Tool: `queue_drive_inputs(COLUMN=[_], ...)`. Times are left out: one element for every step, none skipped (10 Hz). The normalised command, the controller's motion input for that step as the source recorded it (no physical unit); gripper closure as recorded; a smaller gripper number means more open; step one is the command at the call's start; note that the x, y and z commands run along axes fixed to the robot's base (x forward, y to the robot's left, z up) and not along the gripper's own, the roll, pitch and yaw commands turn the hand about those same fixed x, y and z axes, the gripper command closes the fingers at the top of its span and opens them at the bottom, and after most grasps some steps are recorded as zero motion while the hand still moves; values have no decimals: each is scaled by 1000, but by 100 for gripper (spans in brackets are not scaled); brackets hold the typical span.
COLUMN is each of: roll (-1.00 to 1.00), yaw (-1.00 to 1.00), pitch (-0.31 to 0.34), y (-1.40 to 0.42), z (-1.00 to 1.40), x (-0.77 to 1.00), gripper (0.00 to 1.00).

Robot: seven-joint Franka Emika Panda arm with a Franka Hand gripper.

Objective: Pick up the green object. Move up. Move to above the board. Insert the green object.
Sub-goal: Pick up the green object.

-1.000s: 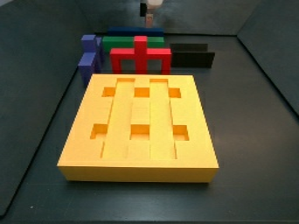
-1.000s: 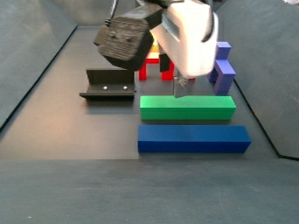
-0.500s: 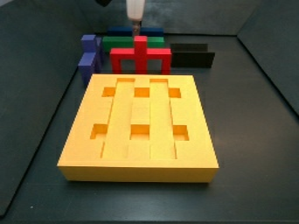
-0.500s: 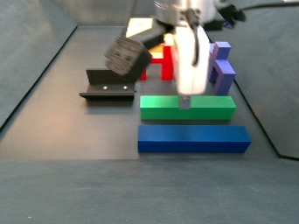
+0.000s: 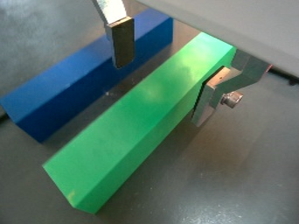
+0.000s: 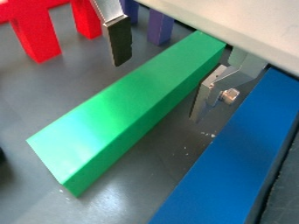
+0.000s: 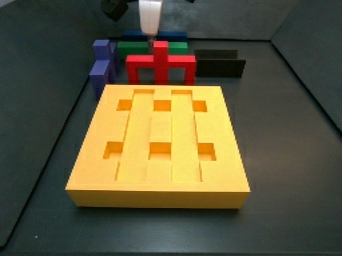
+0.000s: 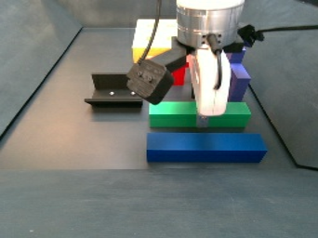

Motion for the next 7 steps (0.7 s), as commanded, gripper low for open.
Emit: queue_drive_inputs(roll=[-30, -44, -34, -94, -177, -191, -136], yaw=[29, 0, 0, 0, 0, 0, 0], pitch=[-39, -30, -24, -69, -137, -147, -90], y=[0, 0, 0, 0, 0, 6, 11], z=[-197, -131, -151, -200, -226, -186, -66], x=[-57, -40, -51, -43, -37, -34, -6], gripper=[0, 0, 0, 0, 0, 0, 0])
